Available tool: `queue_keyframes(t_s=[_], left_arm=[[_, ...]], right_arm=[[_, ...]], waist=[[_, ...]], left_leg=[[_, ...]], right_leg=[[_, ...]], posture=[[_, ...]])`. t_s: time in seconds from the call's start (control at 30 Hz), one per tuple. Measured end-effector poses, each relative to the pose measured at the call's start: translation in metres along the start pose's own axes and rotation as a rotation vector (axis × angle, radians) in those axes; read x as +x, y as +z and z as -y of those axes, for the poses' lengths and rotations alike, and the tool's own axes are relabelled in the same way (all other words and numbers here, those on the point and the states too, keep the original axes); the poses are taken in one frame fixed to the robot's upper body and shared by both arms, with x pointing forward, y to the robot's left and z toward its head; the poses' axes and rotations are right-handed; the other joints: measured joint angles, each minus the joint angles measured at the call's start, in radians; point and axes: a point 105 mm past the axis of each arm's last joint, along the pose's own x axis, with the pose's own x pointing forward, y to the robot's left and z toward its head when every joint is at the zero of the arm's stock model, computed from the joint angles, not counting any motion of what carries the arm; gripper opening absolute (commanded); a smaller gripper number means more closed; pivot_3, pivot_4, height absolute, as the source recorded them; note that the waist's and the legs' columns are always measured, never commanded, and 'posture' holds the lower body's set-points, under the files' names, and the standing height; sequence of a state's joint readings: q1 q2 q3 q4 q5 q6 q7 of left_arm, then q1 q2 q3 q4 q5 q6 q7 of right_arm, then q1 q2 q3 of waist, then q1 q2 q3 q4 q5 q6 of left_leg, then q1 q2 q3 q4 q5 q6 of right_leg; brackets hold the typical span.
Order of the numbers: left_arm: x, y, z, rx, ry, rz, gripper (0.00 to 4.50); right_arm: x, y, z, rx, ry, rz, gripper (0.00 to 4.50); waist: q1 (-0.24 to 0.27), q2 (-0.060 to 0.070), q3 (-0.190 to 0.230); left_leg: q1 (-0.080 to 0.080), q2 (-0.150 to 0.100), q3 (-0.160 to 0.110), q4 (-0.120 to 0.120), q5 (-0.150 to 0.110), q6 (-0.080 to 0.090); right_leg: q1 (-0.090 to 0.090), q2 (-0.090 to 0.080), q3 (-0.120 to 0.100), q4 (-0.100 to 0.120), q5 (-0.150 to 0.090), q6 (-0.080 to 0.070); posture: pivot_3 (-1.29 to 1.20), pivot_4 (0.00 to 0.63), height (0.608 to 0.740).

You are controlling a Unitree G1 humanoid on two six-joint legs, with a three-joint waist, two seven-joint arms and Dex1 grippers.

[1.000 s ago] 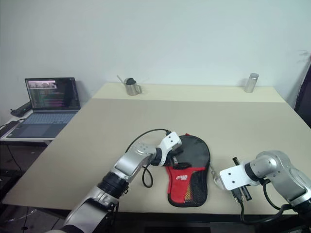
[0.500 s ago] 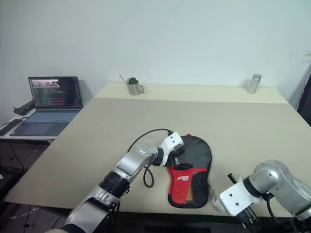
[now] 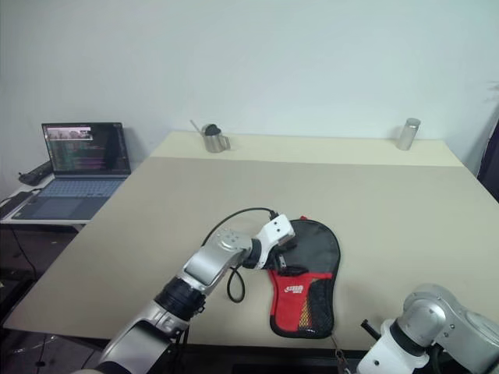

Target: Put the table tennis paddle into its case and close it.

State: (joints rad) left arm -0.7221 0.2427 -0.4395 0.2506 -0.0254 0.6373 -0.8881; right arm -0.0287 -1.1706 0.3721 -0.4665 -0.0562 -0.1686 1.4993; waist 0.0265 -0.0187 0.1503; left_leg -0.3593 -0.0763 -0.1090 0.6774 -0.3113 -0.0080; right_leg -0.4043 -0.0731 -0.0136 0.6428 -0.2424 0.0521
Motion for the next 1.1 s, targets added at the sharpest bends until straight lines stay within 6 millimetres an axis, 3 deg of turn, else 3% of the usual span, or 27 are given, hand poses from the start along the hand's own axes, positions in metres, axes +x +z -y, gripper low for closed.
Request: queue_keyframes(t_s=[0.37,0.53,0.67,0.9,1.1], left_arm=[[0.000,0.002,-0.002,0.009,-0.012,-0.014,4.50],[0.000,0.002,-0.006,0.008,-0.001,-0.024,4.50],[0.000,-0.002,-0.009,-0.001,0.007,-0.031,4.50],[-0.002,-0.003,-0.011,-0.010,0.013,-0.023,4.50],[-0.010,-0.003,-0.012,-0.027,0.018,0.012,4.50]], right_arm=[[-0.008,-0.020,0.004,0.042,-0.060,-0.063,0.10],[-0.026,-0.020,0.024,0.045,-0.110,-0.087,0.08],[-0.043,-0.019,0.045,0.048,-0.174,-0.109,0.08],[-0.064,-0.020,0.071,0.065,-0.256,-0.145,2.35],[-0.069,-0.029,0.073,0.106,-0.245,-0.151,4.41]], waist=[[0.000,0.001,-0.001],[-0.002,0.000,-0.001],[-0.004,-0.002,0.001],[-0.009,-0.002,0.001],[-0.013,-0.001,0.003]], left_leg=[[0.001,0.000,0.001,0.001,-0.002,0.000],[0.003,0.000,0.001,0.002,-0.002,0.001],[0.016,0.001,0.000,0.001,-0.005,0.005],[0.016,0.001,0.000,0.001,-0.005,0.005],[0.014,0.001,0.000,0.001,-0.003,0.001]], right_leg=[[0.001,0.000,0.000,0.001,-0.002,0.000],[0.003,0.000,0.001,0.001,-0.002,0.001],[0.016,0.000,0.000,0.000,-0.005,0.004],[0.016,0.000,0.000,0.001,-0.005,0.004],[0.014,0.000,0.001,0.000,-0.005,0.003]], posture=[[0.00,0.150,0.740],[0.00,0.150,0.740],[0.00,0.150,0.740],[0.00,0.150,0.740],[0.00,0.150,0.740]])
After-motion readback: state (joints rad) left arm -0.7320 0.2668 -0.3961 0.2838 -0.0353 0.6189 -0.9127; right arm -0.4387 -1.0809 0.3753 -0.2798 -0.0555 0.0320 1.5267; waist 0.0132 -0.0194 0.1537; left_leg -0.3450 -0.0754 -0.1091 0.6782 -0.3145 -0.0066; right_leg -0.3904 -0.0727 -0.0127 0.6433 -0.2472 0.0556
